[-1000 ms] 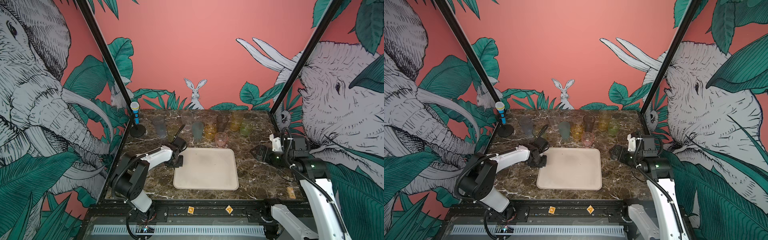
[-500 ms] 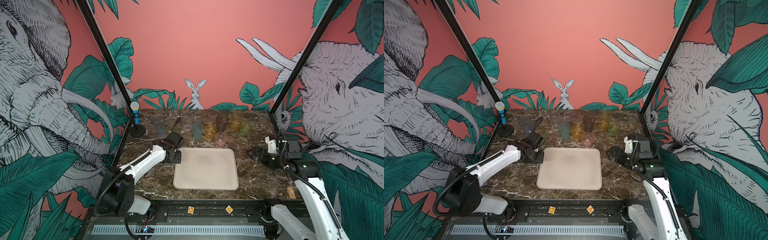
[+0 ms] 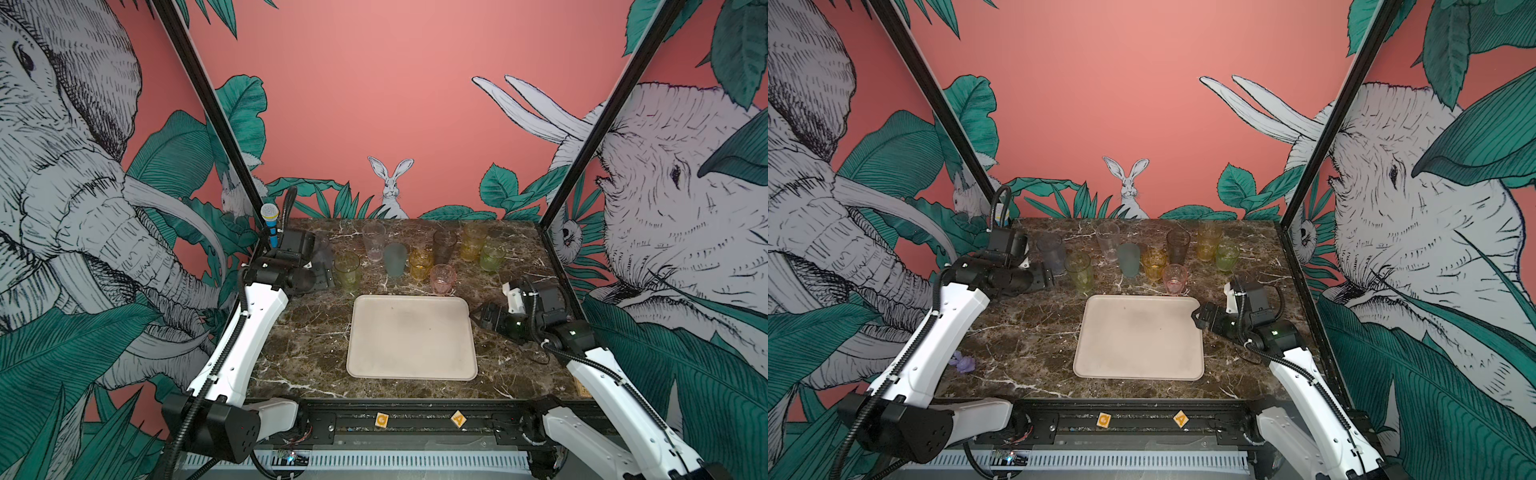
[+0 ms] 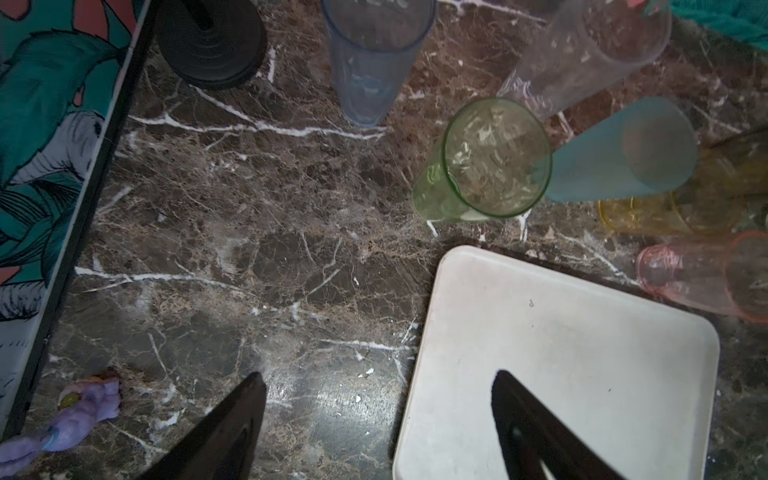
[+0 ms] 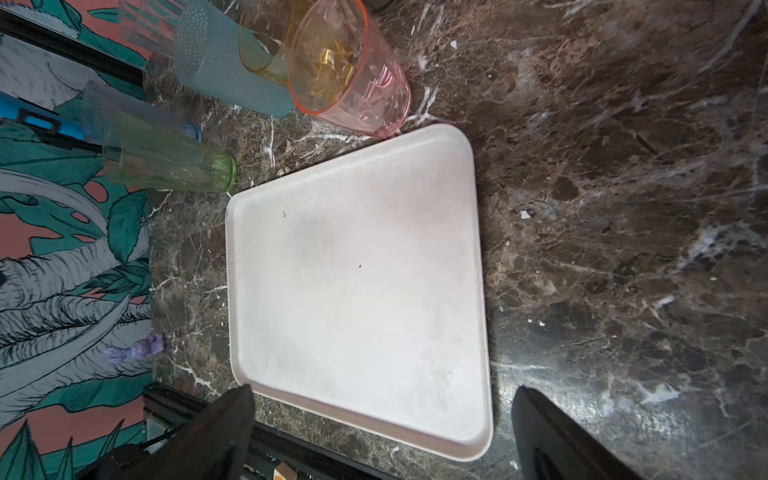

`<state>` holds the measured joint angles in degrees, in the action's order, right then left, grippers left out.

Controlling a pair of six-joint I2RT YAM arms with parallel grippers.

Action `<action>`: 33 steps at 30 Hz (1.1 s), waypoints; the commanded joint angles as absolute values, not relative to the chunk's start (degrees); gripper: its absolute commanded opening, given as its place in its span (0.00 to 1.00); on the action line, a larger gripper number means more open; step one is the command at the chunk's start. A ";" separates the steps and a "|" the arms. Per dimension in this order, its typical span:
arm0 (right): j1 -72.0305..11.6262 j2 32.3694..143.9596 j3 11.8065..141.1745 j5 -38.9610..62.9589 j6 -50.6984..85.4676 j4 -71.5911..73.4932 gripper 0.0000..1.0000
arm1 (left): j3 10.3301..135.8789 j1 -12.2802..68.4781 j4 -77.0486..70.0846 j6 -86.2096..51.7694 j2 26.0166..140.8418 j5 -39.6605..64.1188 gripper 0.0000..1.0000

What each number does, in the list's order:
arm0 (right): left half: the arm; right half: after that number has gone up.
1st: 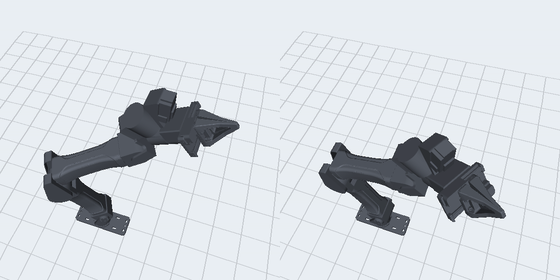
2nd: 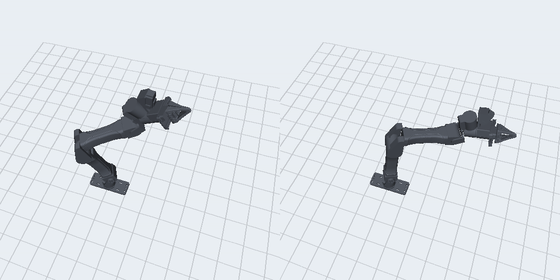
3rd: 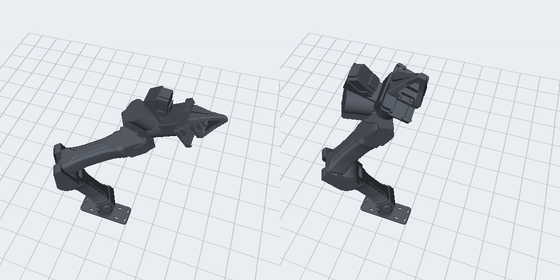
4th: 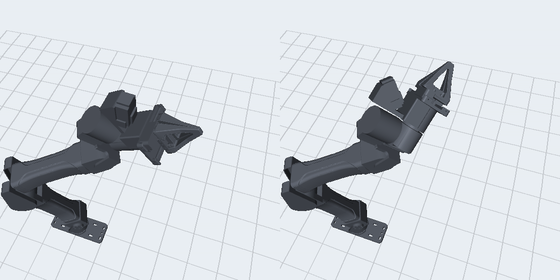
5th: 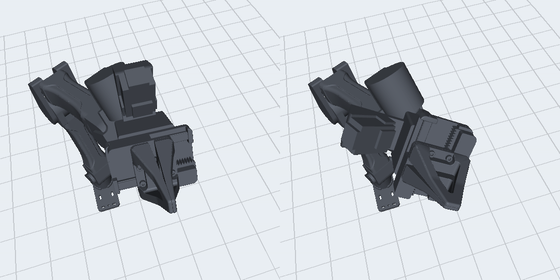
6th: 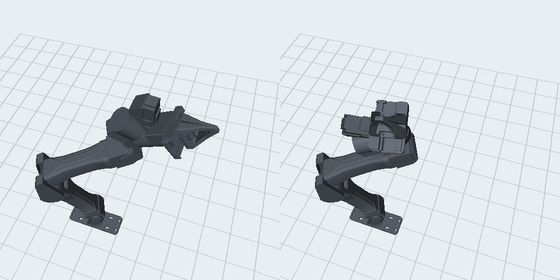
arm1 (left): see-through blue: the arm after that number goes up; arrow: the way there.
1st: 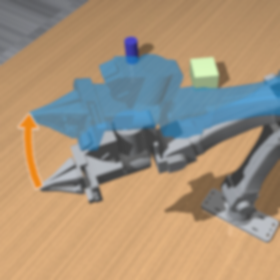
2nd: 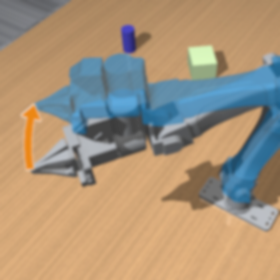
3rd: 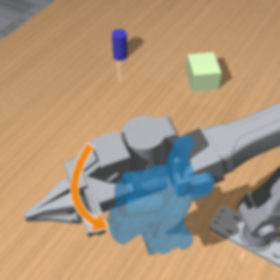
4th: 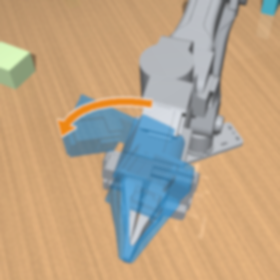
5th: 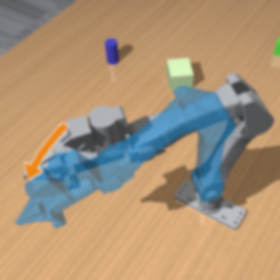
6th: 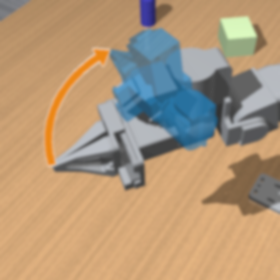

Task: Place the glasses into the tray
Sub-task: Pick up the glass from the top-left of the table.

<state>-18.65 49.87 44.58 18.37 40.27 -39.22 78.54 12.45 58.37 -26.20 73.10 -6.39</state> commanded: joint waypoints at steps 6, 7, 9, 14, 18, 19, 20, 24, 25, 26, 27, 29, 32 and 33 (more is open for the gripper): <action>-27.97 53.51 43.47 8.04 41.60 -34.65 0.99 | 90.36 8.74 61.11 -24.13 83.36 -9.49 0.87; -28.99 53.98 43.14 6.68 41.31 -34.31 0.99 | 91.07 8.30 60.24 -24.07 84.58 -9.85 0.87; -30.47 54.48 42.27 4.54 40.22 -33.25 0.98 | 91.81 7.46 58.15 -23.53 85.97 -9.72 0.87; -34.75 53.67 39.43 -2.96 37.21 -30.62 0.99 | 91.82 4.80 51.83 -22.39 87.51 -8.18 0.88; -35.24 52.82 36.65 -3.60 36.79 -27.39 0.99 | 92.03 2.27 48.46 -22.73 90.08 -5.31 0.88; -35.24 53.20 36.39 -3.91 36.58 -27.30 0.99 | 93.32 1.95 48.91 -21.68 91.47 -4.95 0.88; -35.24 53.62 36.46 -4.17 36.44 -27.50 0.99 | 94.55 1.90 49.86 -20.75 92.84 -5.00 0.88; -35.24 55.58 37.00 -4.92 35.28 -27.89 0.99 | 99.44 1.35 52.64 -19.23 98.94 -4.49 0.88; -35.24 55.72 36.99 -5.14 35.01 -27.54 0.99 | 100.50 1.28 53.03 -18.71 100.33 -4.08 0.87; -35.24 55.72 37.00 -5.50 34.90 -27.25 0.99 | 101.43 1.29 53.48 -18.46 101.53 -3.81 0.87; -35.24 55.73 37.00 -5.95 34.60 -26.93 0.99 | 102.53 1.23 54.14 -18.37 102.77 -3.77 0.86; -35.24 55.64 36.96 -6.80 33.94 -26.25 0.99 | 103.94 1.10 54.54 -18.12 104.49 -2.98 0.85; -35.24 55.78 36.91 -8.23 32.86 -25.00 0.99 | 104.99 0.98 54.60 -18.17 106.42 -2.30 0.83; -35.24 55.98 36.95 -8.70 32.42 -24.75 0.99 | 105.17 0.98 54.67 -18.19 107.03 -1.89 0.83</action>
